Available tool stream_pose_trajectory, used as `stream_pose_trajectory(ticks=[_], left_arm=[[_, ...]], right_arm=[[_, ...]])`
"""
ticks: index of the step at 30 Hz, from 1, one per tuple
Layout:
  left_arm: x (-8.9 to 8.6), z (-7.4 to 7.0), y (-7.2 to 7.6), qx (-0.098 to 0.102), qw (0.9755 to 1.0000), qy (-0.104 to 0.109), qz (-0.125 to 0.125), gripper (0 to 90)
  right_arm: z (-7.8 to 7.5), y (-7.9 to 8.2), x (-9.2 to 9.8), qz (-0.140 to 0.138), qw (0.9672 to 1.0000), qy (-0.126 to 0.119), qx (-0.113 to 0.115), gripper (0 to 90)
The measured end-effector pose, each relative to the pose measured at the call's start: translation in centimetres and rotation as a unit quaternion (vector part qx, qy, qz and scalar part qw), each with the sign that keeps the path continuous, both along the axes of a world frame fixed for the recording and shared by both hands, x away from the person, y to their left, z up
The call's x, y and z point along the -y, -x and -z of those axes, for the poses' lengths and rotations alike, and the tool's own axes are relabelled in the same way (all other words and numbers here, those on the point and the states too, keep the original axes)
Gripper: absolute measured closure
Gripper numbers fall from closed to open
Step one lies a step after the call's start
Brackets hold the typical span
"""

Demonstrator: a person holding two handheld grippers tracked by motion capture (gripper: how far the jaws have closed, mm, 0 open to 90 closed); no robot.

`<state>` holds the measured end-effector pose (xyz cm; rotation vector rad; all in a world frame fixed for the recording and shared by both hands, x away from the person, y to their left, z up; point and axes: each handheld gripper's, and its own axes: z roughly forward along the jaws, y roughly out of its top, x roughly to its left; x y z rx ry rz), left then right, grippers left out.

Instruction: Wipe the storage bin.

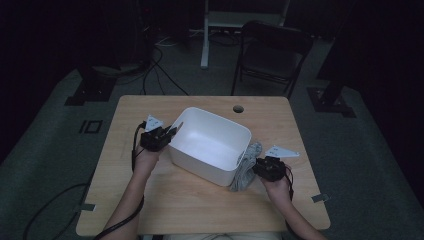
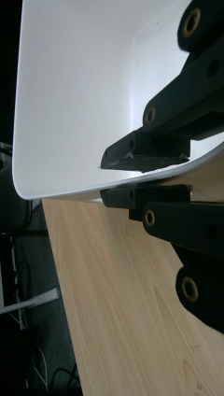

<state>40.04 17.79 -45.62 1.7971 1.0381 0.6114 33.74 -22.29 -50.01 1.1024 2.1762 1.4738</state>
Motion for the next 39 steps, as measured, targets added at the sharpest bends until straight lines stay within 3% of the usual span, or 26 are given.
stream_pose_trajectory(ticks=[5,9,13,19,23,25,27,33,36,38,39], left_arm=[[0.0,0.0,0.0,0.000,1.0000,0.001,-0.002,80.6],[0.0,0.0,0.1,0.000,1.0000,0.001,-0.003,80.6],[0.1,0.0,0.1,0.000,1.0000,0.000,-0.003,80.6],[0.1,0.0,0.1,-0.001,1.0000,-0.002,-0.003,80.6],[0.1,-0.1,0.1,-0.001,1.0000,-0.005,-0.001,80.7],[0.1,-0.1,0.1,-0.002,1.0000,-0.006,0.000,80.6],[0.1,-0.1,0.1,-0.002,0.9999,-0.011,-0.002,80.5],[0.2,-0.1,0.1,-0.003,0.9999,-0.004,-0.013,80.1],[0.3,-0.1,0.1,-0.002,0.9998,-0.007,-0.019,81.8],[0.4,-0.1,0.1,-0.002,0.9998,-0.006,-0.020,81.9],[0.4,-0.1,0.1,-0.002,0.9998,-0.007,-0.021,81.9]], right_arm=[[0.6,0.0,0.0,-0.002,0.9999,0.014,0.003,78.8],[1.1,-0.3,0.1,-0.003,1.0000,0.003,-0.005,79.0],[1.3,-0.3,0.1,0.000,1.0000,0.006,0.004,79.2],[1.5,-0.3,-0.1,0.003,0.9996,0.025,0.009,80.1],[2.7,-0.8,-0.3,0.005,0.9992,0.038,-0.014,80.2],[4.0,-1.5,-0.6,0.011,0.9975,0.057,-0.041,80.1],[4.6,-1.9,-0.5,0.011,0.9971,0.049,-0.057,79.9],[3.3,-1.6,0.1,0.005,0.9972,0.043,-0.061,79.3],[2.0,-0.7,0.6,0.000,0.9982,0.039,-0.045,79.2],[0.0,1.1,1.2,-0.008,0.9995,0.021,-0.021,79.1],[0.0,1.1,1.2,-0.008,0.9995,0.021,-0.021,79.1]])
